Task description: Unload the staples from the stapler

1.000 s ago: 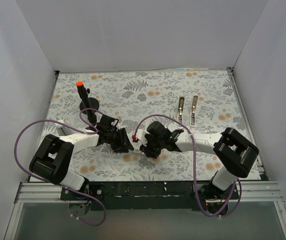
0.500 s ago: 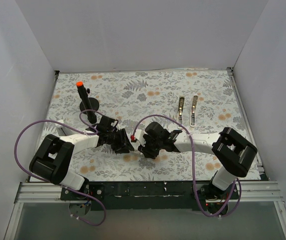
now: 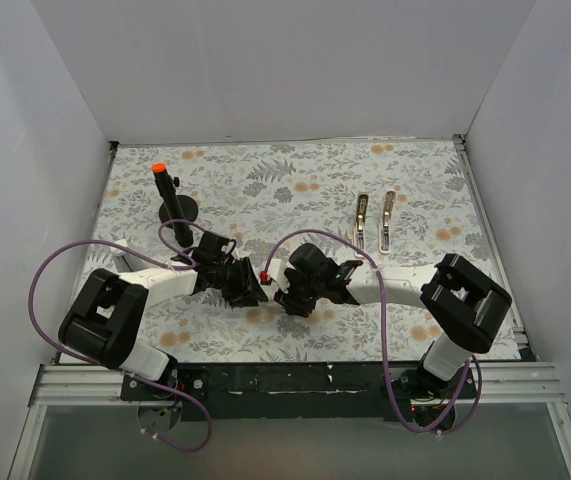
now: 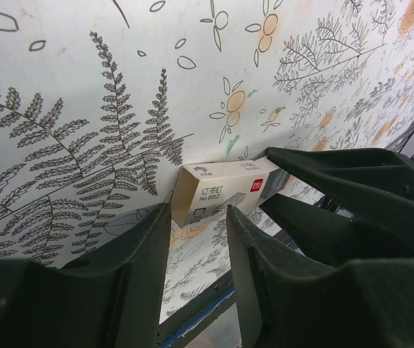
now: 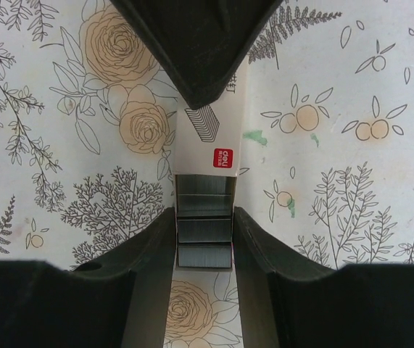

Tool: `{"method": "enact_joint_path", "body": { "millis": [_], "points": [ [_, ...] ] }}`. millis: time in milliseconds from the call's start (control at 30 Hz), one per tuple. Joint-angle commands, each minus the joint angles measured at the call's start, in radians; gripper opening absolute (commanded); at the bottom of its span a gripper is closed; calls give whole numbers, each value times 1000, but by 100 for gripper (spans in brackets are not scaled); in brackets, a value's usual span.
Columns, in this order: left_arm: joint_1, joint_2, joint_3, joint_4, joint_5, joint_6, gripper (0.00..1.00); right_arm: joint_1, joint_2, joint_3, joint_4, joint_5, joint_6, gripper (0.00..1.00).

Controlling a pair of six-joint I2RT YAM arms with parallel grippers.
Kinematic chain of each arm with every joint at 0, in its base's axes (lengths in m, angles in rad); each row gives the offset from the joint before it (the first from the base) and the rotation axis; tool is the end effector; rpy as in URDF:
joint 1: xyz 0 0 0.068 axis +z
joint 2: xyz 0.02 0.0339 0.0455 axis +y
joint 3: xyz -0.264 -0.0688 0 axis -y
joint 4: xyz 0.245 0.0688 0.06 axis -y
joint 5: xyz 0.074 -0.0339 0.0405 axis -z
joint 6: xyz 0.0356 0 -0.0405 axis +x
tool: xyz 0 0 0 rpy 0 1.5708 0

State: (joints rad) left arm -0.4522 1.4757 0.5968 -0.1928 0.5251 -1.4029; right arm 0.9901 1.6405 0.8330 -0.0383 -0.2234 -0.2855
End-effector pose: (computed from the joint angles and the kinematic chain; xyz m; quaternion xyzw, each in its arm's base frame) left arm 0.2149 -0.1242 0.1339 0.3713 -0.8614 0.3417 0.0582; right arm 0.1707 0.2746 0.1599 -0.5850 0.7230 0.2194 0.2948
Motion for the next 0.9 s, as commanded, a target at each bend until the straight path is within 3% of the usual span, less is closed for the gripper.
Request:
{"method": "enact_joint_path", "body": {
  "millis": [0,333,867],
  "points": [
    [4,-22,-5,4,7,2,36,10,24,-19,-41,-80,-46,43],
    [4,-58,9,-23,-11,-4,36,12,67,60,-142,87,-9,41],
    [4,-61,-2,-2,4,-33,35,19,116,143,-179,93,23,39]
  ]
}}
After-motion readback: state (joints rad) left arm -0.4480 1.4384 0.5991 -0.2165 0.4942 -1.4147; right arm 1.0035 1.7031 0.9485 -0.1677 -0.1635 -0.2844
